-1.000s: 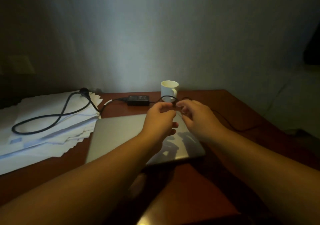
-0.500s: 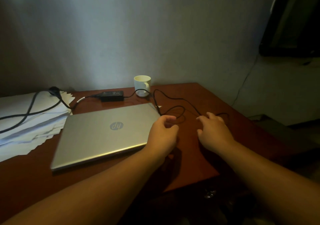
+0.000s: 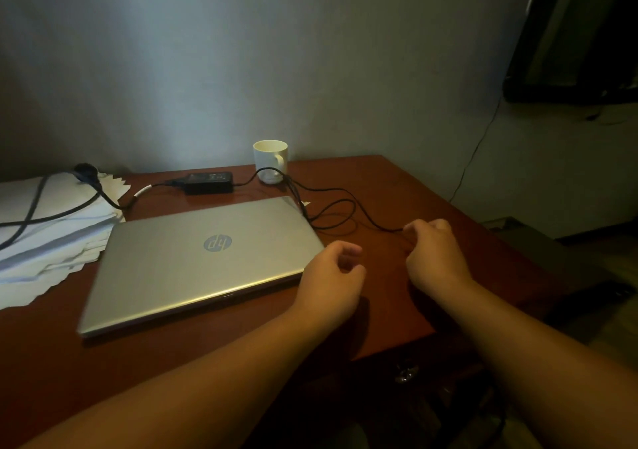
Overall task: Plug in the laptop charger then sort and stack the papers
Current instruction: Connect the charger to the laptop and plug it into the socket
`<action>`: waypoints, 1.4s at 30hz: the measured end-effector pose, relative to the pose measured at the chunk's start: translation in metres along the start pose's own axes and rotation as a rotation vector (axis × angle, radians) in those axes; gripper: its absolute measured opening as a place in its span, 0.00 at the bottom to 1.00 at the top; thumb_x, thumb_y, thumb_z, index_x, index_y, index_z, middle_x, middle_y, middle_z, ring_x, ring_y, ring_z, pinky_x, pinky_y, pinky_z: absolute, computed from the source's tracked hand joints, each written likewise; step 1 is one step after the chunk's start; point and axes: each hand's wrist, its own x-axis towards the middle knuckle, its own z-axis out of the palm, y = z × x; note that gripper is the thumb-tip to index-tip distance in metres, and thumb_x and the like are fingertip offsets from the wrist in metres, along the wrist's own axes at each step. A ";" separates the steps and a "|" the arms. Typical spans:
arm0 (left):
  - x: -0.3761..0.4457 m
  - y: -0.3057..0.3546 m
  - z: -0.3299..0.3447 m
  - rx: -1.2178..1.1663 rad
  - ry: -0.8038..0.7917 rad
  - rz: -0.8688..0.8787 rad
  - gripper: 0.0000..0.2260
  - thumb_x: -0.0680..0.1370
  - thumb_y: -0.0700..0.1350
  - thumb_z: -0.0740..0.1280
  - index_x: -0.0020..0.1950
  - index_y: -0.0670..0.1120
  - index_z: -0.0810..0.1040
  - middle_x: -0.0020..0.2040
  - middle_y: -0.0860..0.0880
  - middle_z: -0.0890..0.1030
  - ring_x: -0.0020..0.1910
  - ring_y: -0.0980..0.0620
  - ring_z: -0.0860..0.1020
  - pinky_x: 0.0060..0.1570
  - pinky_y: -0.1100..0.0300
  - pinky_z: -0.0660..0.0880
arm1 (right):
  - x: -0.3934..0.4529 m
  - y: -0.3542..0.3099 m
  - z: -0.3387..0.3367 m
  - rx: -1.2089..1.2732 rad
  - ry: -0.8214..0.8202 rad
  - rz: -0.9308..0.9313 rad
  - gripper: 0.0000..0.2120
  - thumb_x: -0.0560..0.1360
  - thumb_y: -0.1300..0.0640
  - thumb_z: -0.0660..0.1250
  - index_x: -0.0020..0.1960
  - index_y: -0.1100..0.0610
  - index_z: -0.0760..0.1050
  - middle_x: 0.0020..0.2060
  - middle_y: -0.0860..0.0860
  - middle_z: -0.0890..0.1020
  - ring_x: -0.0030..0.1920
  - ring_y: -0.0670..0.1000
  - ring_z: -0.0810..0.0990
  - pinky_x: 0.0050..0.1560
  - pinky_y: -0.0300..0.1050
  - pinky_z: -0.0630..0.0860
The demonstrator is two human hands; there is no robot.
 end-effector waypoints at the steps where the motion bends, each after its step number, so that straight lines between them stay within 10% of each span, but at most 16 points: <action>1: -0.002 0.003 0.001 -0.013 -0.007 -0.010 0.09 0.80 0.43 0.65 0.58 0.55 0.76 0.50 0.51 0.80 0.46 0.47 0.83 0.45 0.45 0.82 | -0.001 -0.003 -0.001 0.036 0.026 -0.017 0.23 0.76 0.70 0.63 0.67 0.52 0.71 0.67 0.53 0.67 0.56 0.53 0.74 0.52 0.45 0.77; 7: -0.014 0.016 0.028 -0.208 -0.235 -0.132 0.05 0.81 0.40 0.63 0.54 0.45 0.78 0.46 0.44 0.81 0.43 0.41 0.81 0.47 0.43 0.79 | -0.006 -0.040 -0.014 0.445 0.090 -0.072 0.22 0.75 0.71 0.58 0.60 0.52 0.78 0.62 0.53 0.77 0.61 0.53 0.77 0.53 0.45 0.75; 13: -0.022 0.027 0.032 -0.357 -0.381 -0.111 0.12 0.83 0.37 0.60 0.43 0.46 0.79 0.39 0.44 0.81 0.40 0.44 0.78 0.42 0.53 0.74 | -0.011 -0.086 -0.028 0.938 0.017 0.000 0.19 0.77 0.71 0.59 0.62 0.55 0.77 0.47 0.50 0.80 0.40 0.48 0.79 0.37 0.39 0.77; 20: -0.017 0.042 -0.001 -0.358 -0.224 -0.046 0.11 0.85 0.45 0.59 0.45 0.45 0.77 0.39 0.41 0.82 0.37 0.44 0.81 0.36 0.55 0.77 | -0.020 -0.085 -0.031 0.826 -0.137 0.007 0.14 0.81 0.45 0.60 0.51 0.54 0.78 0.48 0.54 0.84 0.39 0.49 0.79 0.36 0.43 0.73; 29: 0.036 0.083 -0.060 -0.581 0.090 -0.013 0.10 0.85 0.44 0.58 0.50 0.43 0.76 0.39 0.46 0.82 0.35 0.49 0.83 0.31 0.61 0.78 | -0.053 -0.070 -0.013 0.904 -0.602 -0.120 0.07 0.81 0.57 0.64 0.50 0.59 0.78 0.37 0.54 0.82 0.34 0.51 0.79 0.35 0.43 0.72; 42: -0.001 0.045 -0.046 -0.492 -0.106 -0.295 0.21 0.85 0.57 0.55 0.45 0.46 0.79 0.37 0.44 0.83 0.35 0.46 0.82 0.34 0.59 0.75 | -0.015 -0.120 -0.013 1.426 -0.427 0.107 0.14 0.84 0.53 0.55 0.46 0.58 0.73 0.28 0.49 0.69 0.22 0.45 0.64 0.27 0.37 0.58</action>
